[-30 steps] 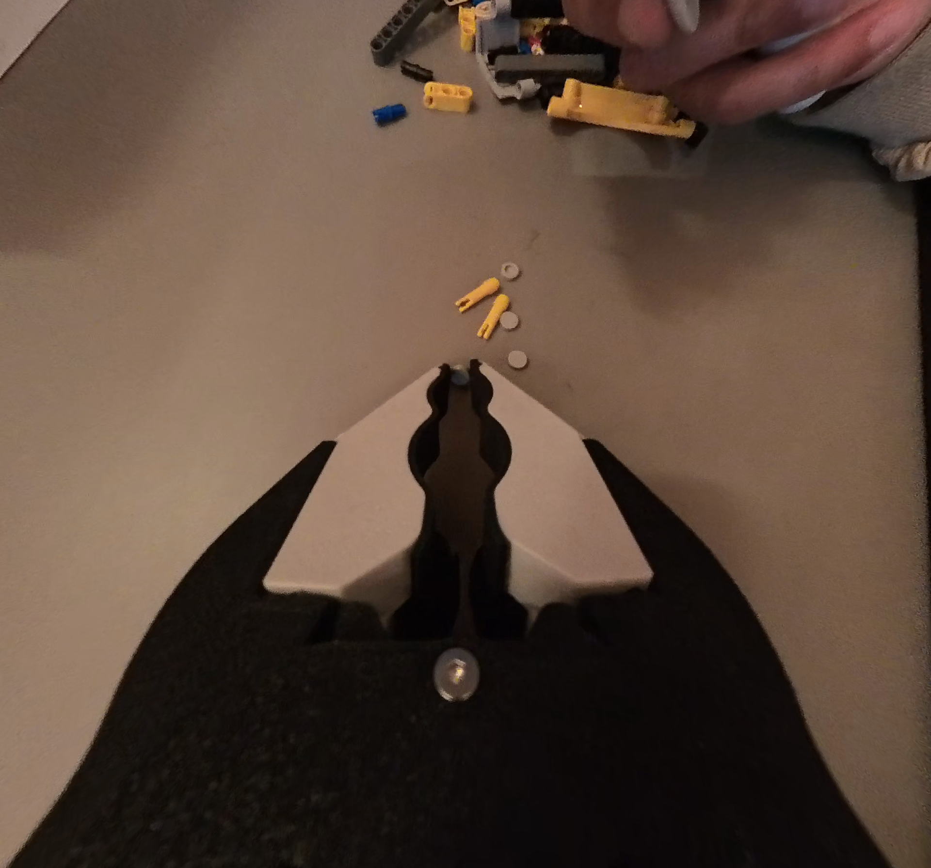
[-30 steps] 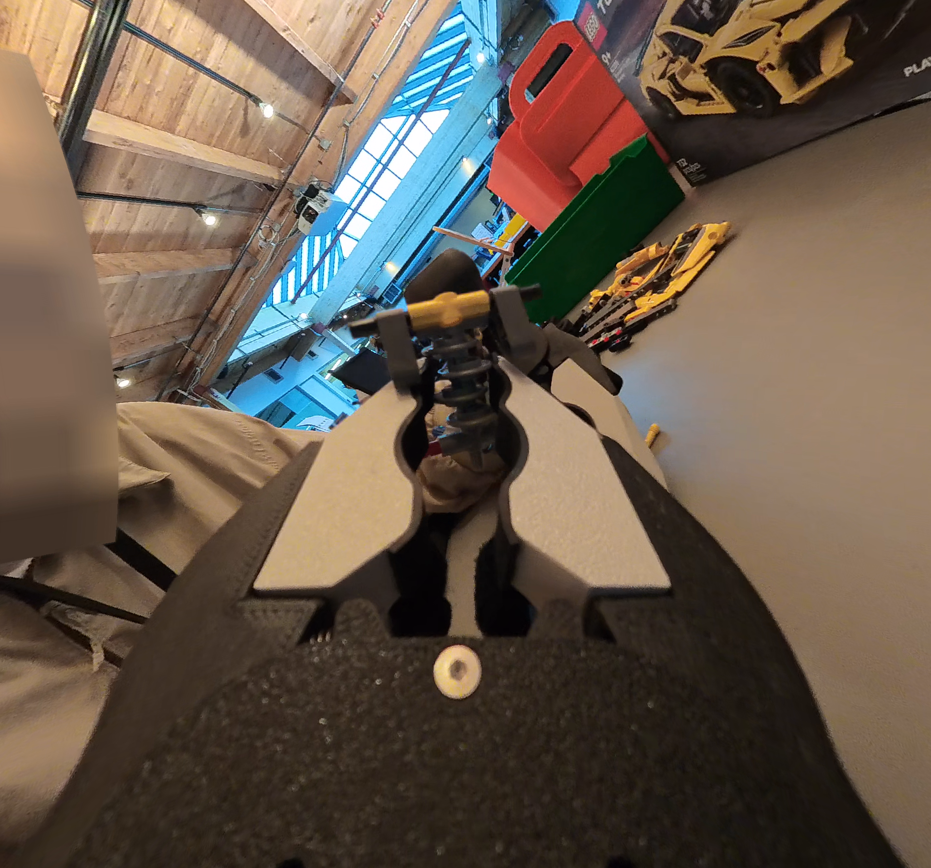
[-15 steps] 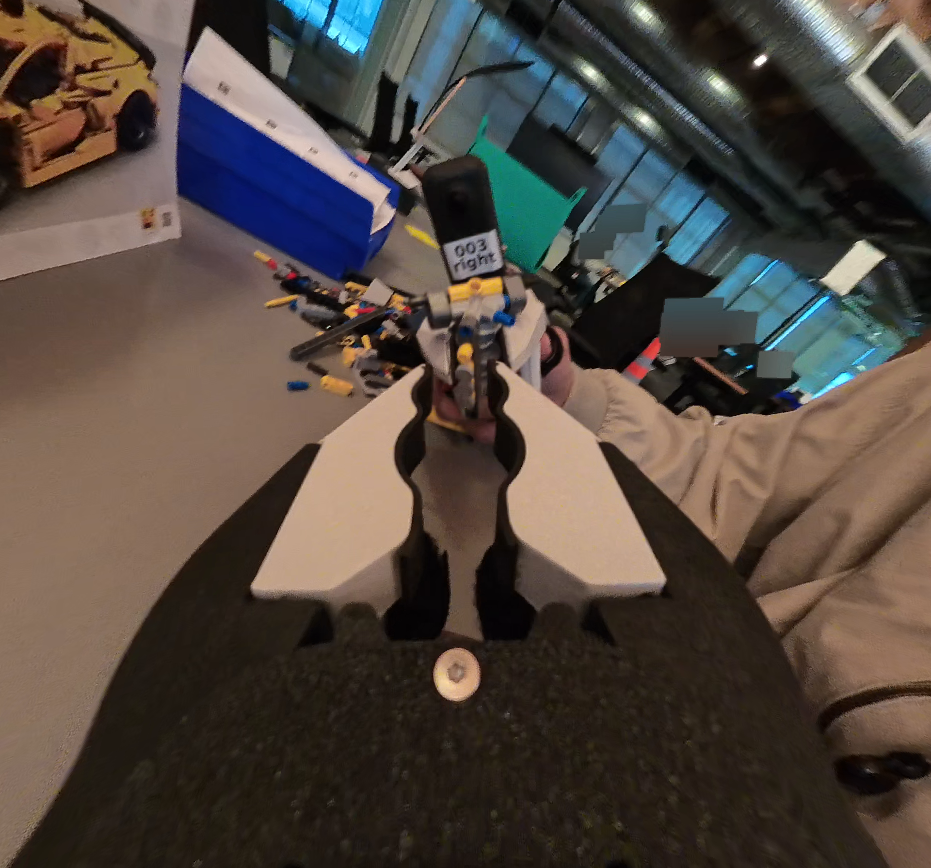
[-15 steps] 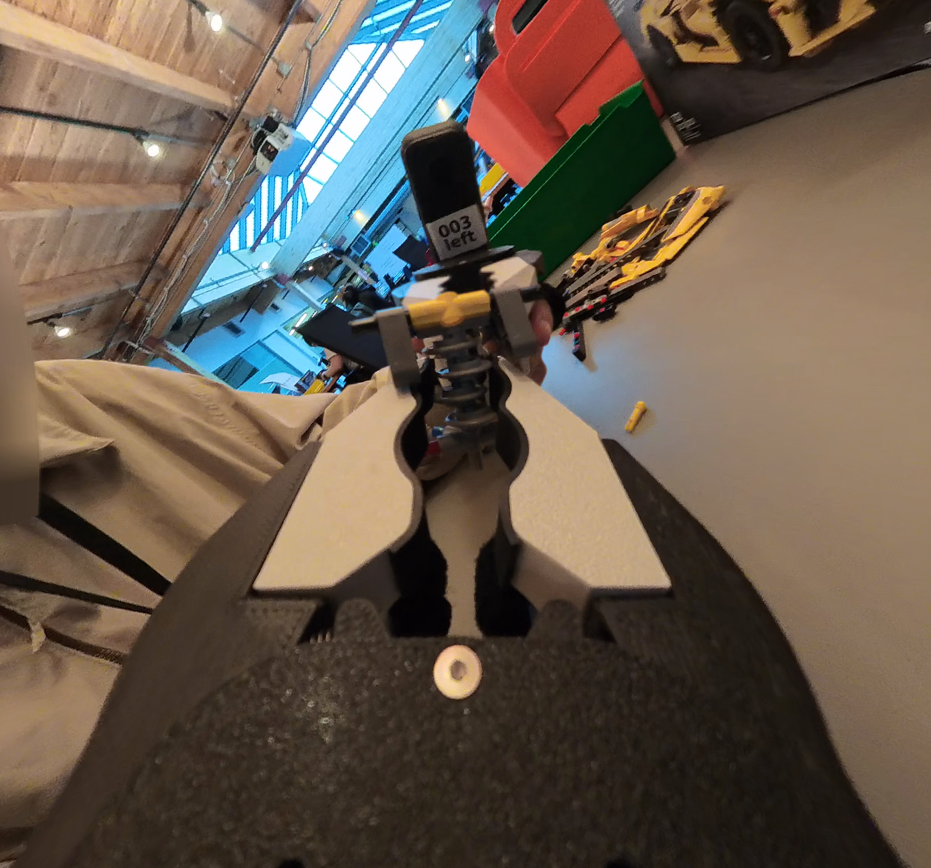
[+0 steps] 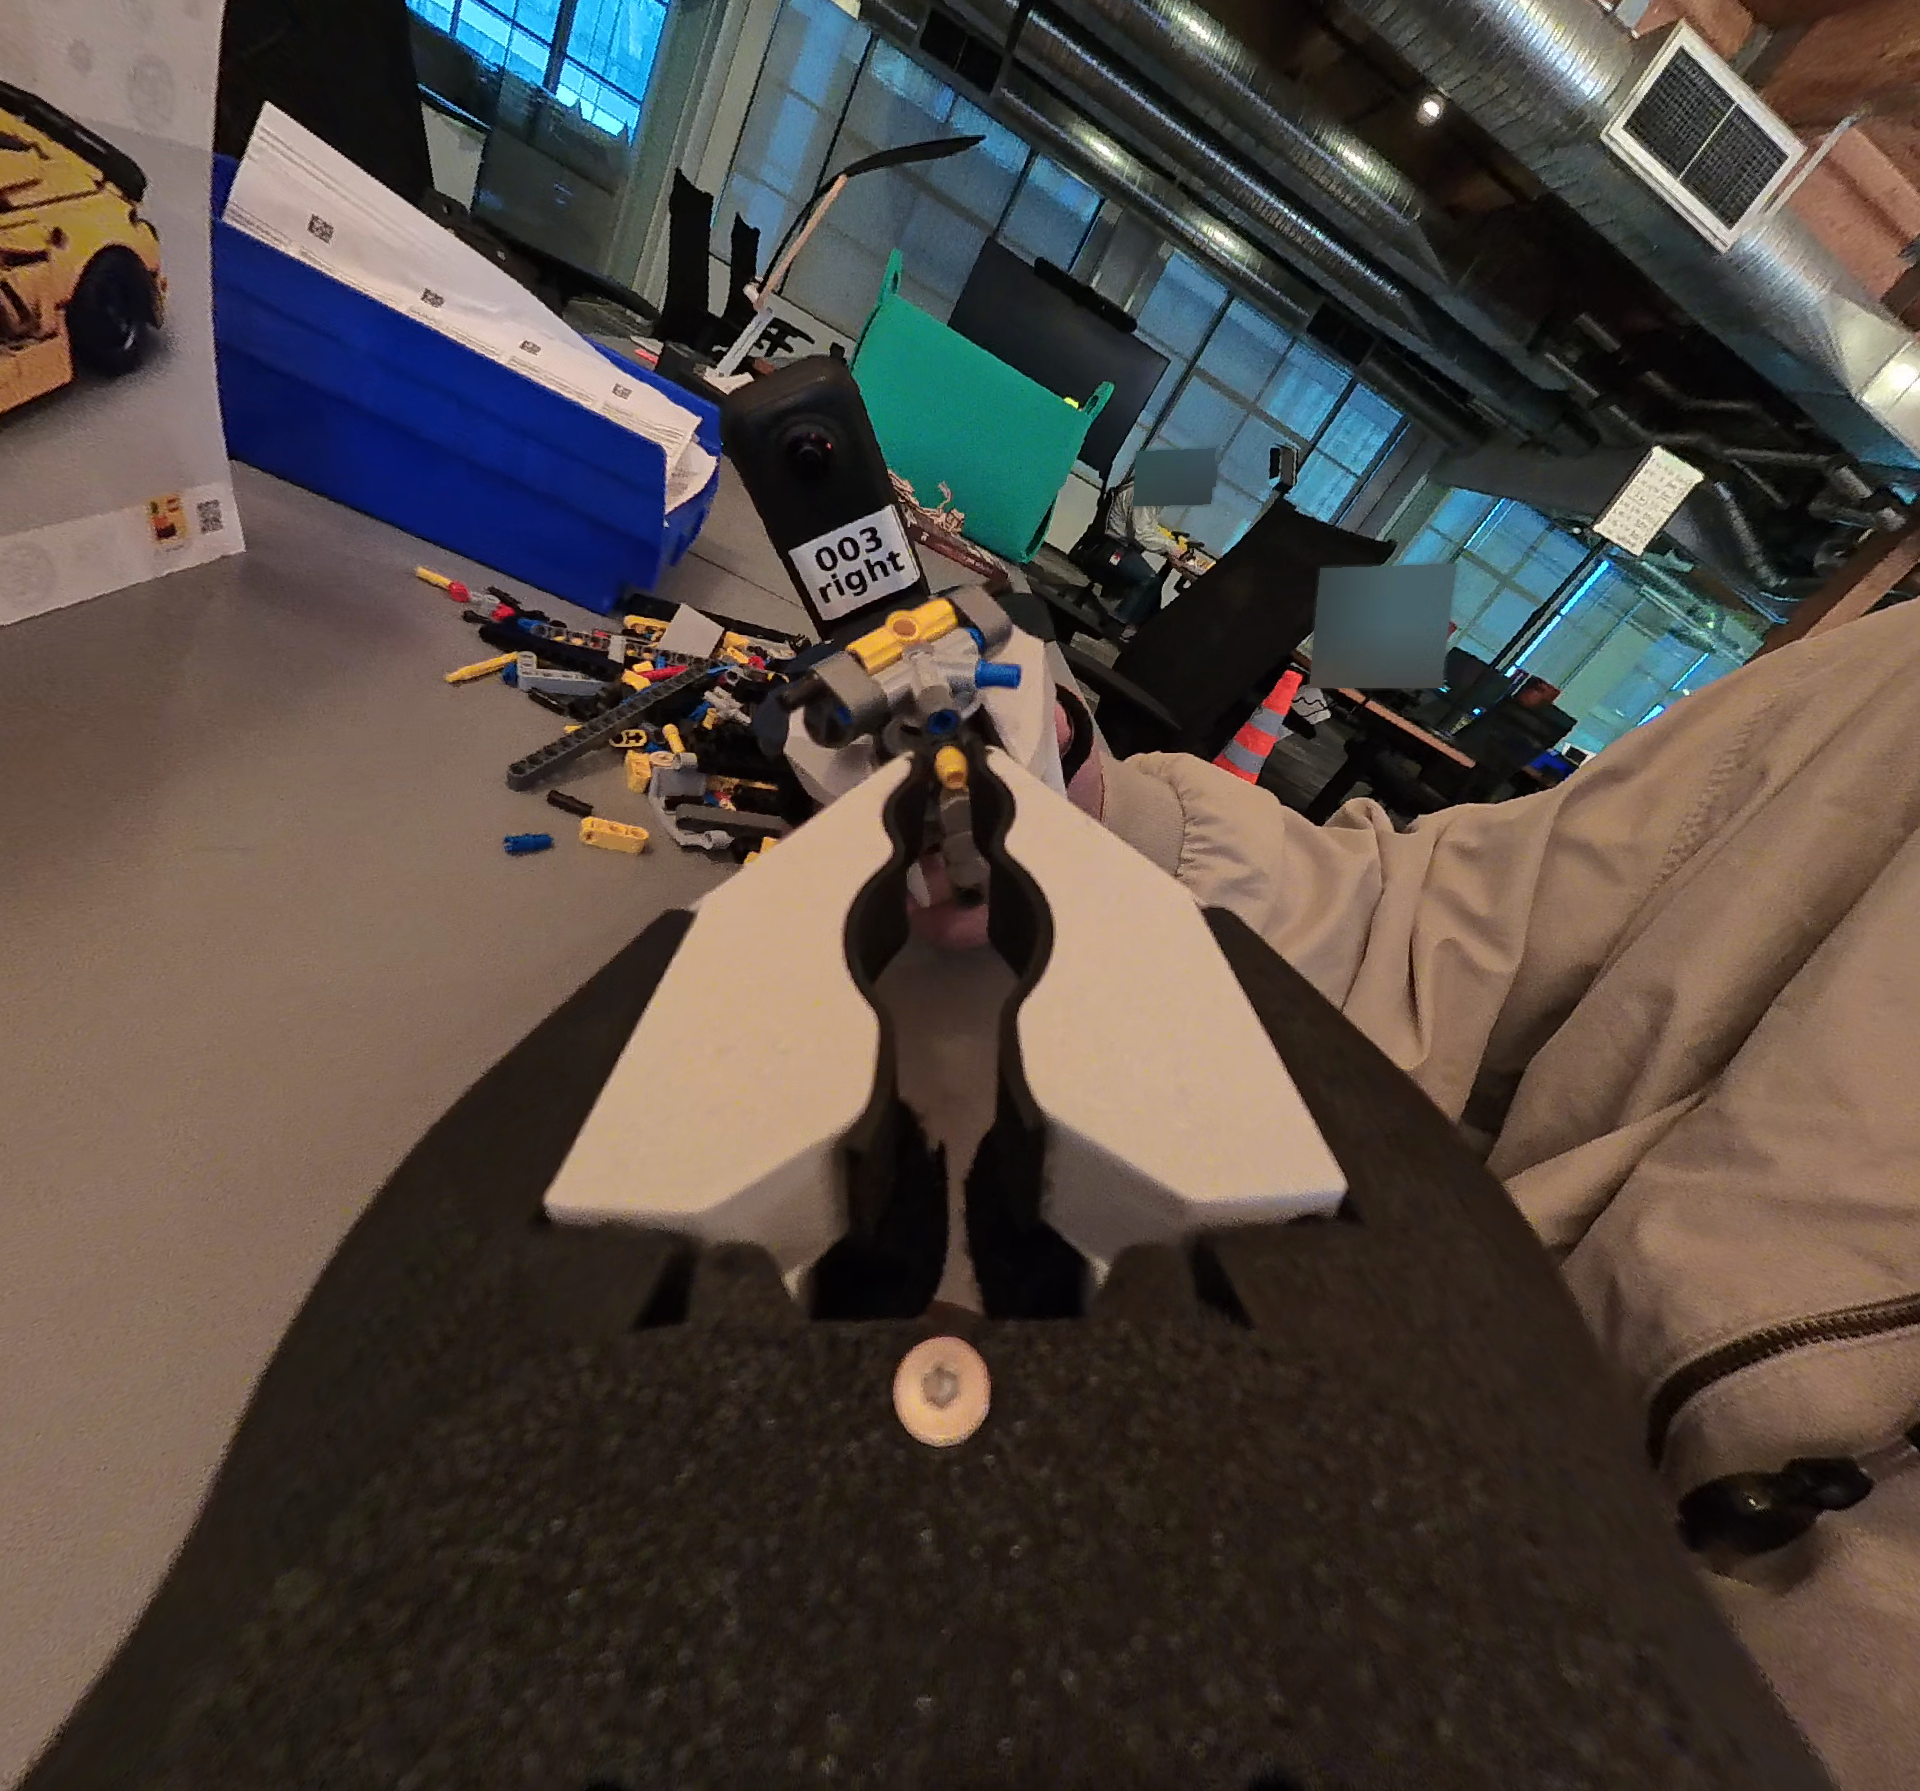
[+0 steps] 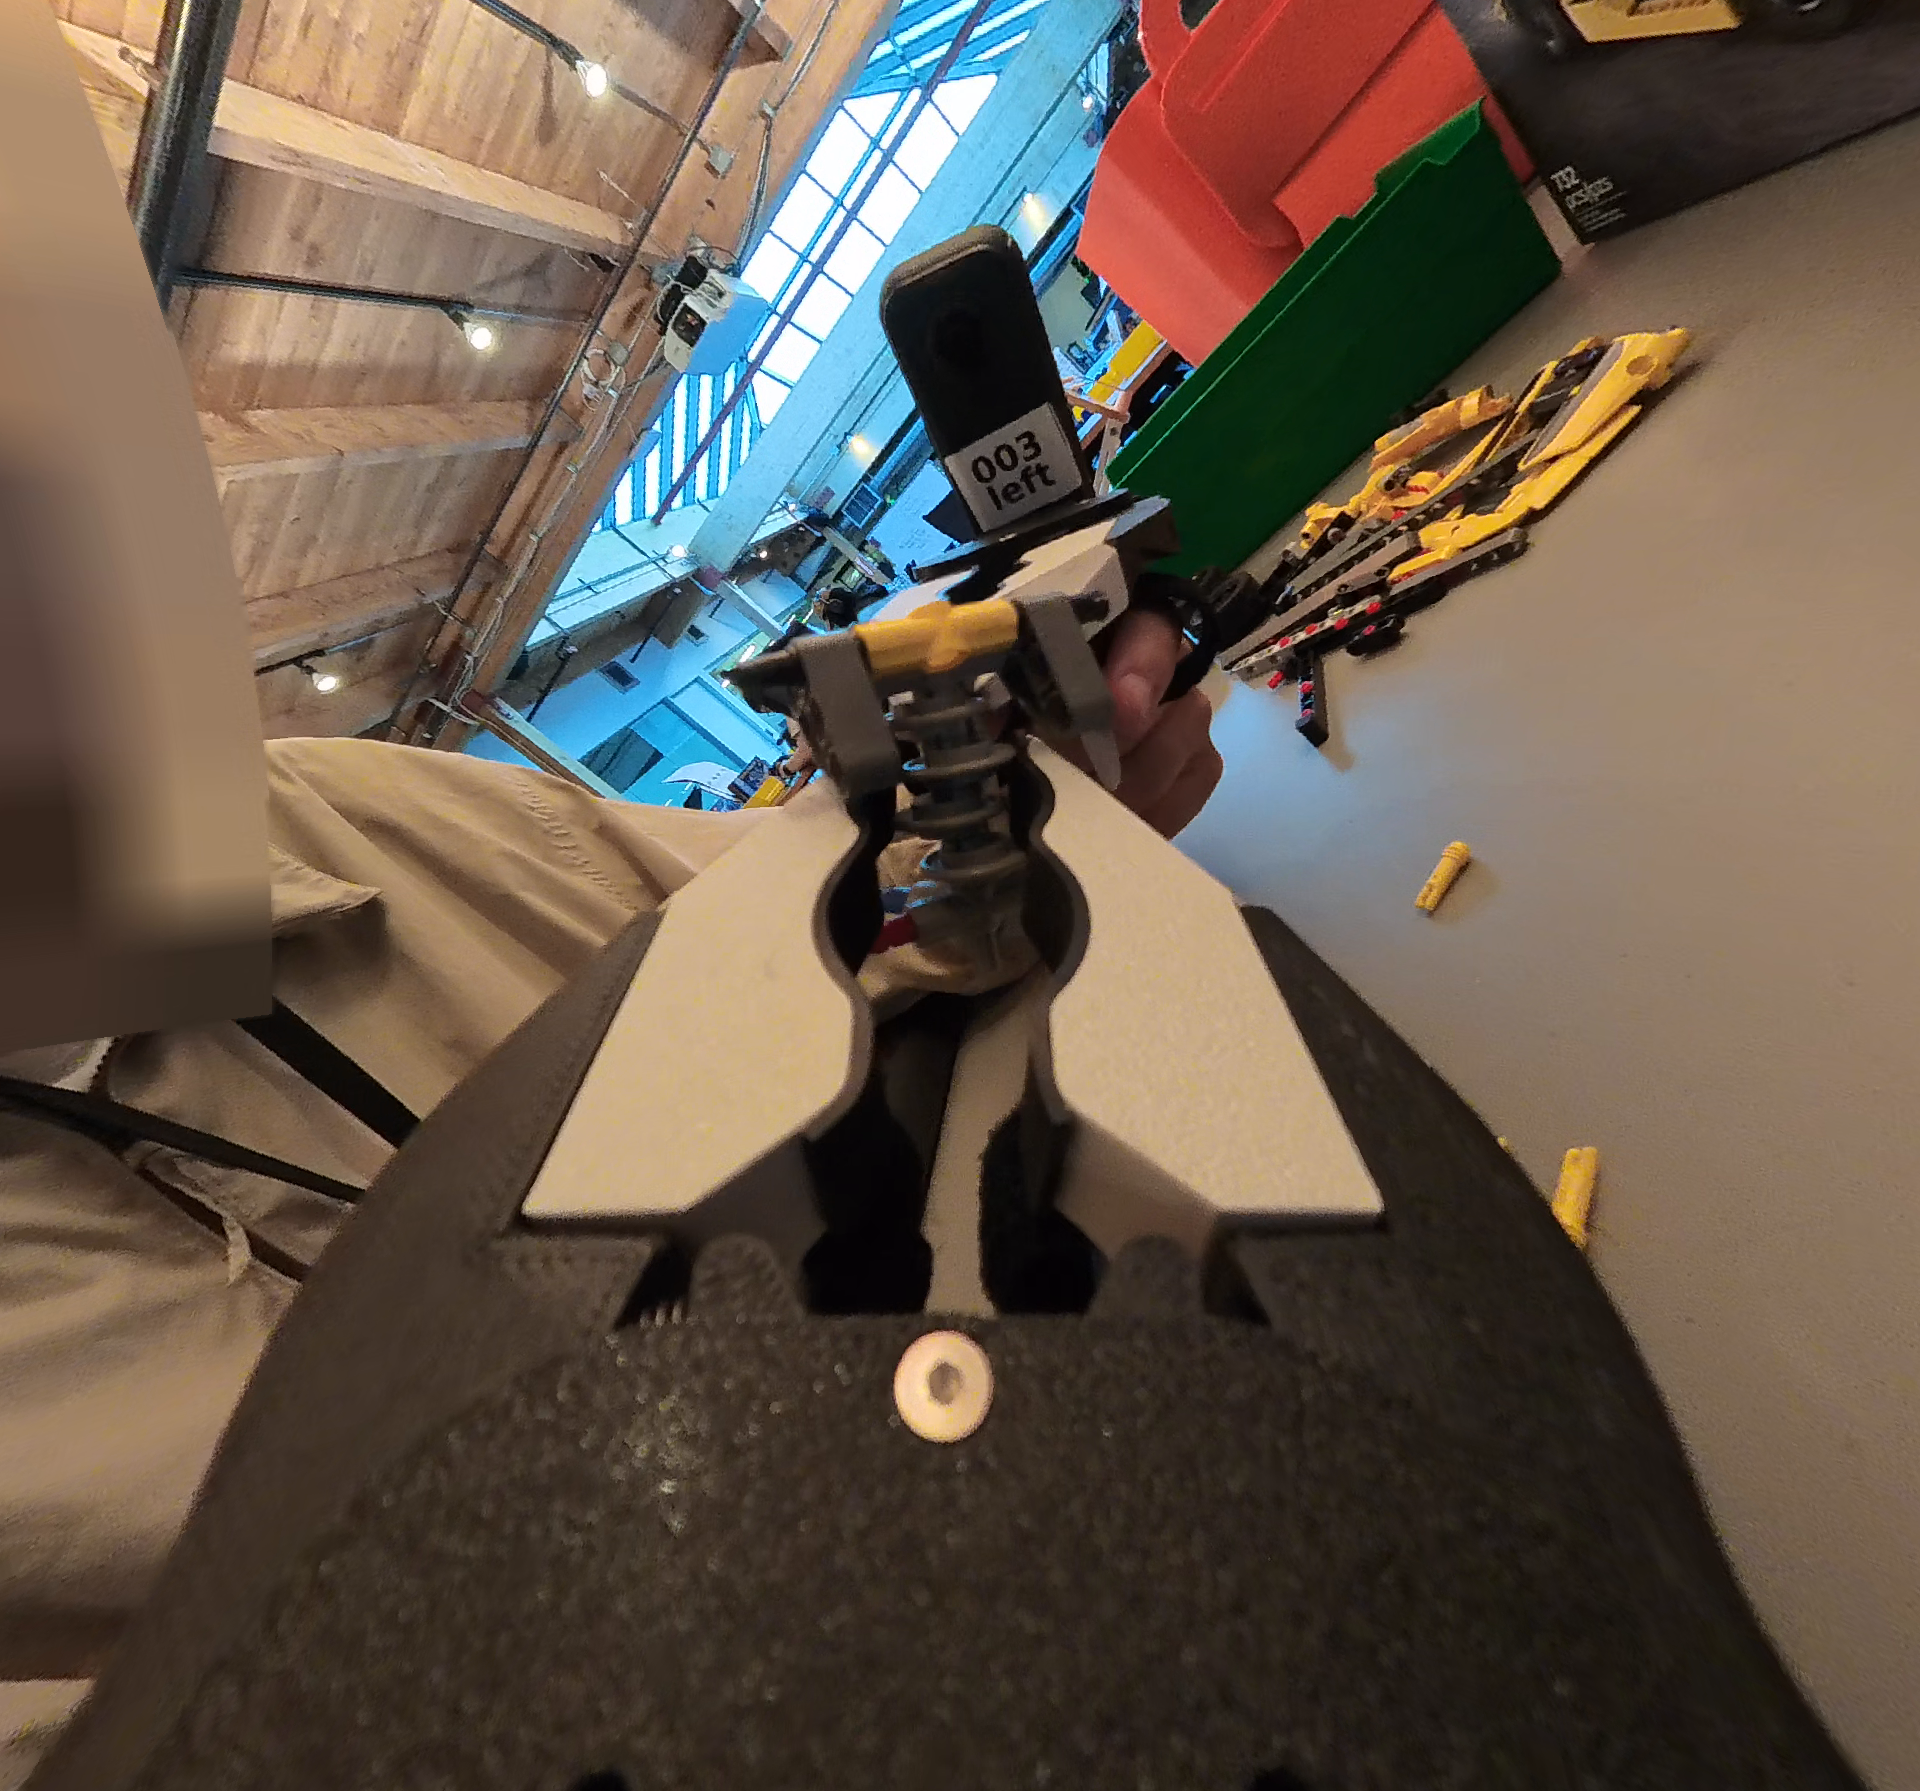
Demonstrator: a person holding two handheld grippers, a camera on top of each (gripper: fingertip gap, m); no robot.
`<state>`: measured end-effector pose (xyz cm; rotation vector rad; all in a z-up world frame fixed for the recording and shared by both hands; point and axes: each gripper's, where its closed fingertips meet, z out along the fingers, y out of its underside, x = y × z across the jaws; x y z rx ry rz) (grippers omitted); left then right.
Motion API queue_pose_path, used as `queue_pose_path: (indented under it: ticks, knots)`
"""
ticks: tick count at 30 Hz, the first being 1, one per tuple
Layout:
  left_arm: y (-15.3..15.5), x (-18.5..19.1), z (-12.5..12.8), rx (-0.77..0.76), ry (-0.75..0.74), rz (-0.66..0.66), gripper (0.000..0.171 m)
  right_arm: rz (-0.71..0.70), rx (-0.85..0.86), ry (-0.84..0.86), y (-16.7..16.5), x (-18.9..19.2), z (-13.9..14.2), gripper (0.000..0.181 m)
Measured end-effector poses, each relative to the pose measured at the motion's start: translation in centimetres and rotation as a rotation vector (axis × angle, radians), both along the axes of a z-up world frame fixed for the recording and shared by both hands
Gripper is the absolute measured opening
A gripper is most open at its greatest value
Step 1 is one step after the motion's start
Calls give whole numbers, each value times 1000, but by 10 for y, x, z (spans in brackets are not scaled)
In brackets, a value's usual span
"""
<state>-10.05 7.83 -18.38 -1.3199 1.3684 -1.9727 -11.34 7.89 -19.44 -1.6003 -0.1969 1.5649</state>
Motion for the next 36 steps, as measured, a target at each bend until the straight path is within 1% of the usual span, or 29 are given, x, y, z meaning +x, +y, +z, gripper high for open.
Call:
queue_pose_path:
  ticks: [4,7,11,12,14,15,16,17,18,20,21,22,25,27,28,30,33,35,36]
  knots:
    - [0,0,-2,56,4,21,5,-1,-1,-6,-1,0,0,20]
    - [2,0,0,104,-3,37,5,-17,6,29,1,1,4,19]
    - [7,-2,-5,199,17,67,4,-62,-1,-12,7,3,-1,19]
    - [11,-4,-4,200,9,83,4,-81,5,8,8,9,2,19]
    - [36,-14,3,173,-11,151,4,-229,38,203,12,62,28,17]
    - [44,-18,5,149,-13,155,4,-274,52,183,8,82,30,17]
    - [45,-19,-1,149,19,134,4,-291,60,121,4,89,27,17]
    - [43,-16,-19,200,96,118,4,-292,70,117,0,93,30,17]
    - [41,-10,-45,301,203,124,4,-287,69,126,-2,92,32,18]
    - [30,-3,-98,495,412,89,5,-258,47,90,-1,82,27,17]
    - [25,1,-115,546,475,90,5,-246,41,92,0,78,26,17]
    - [20,4,-123,568,509,94,5,-236,39,105,2,75,26,18]
    - [12,12,-134,613,556,117,5,-220,-24,97,10,67,11,19]
    - [6,13,-140,613,574,98,6,-210,-62,90,13,62,2,19]
    - [3,14,-139,589,567,90,9,-203,-72,78,14,59,-1,18]
    - [-3,16,-122,468,506,70,23,-188,-84,41,15,53,-7,18]
    - [-3,19,-71,212,315,63,23,-157,-83,-18,14,43,-13,19]
    - [0,16,-45,119,206,58,22,-152,-61,7,13,40,-8,19]
    - [1,14,-38,99,180,54,22,-140,-57,6,13,37,-7,19]
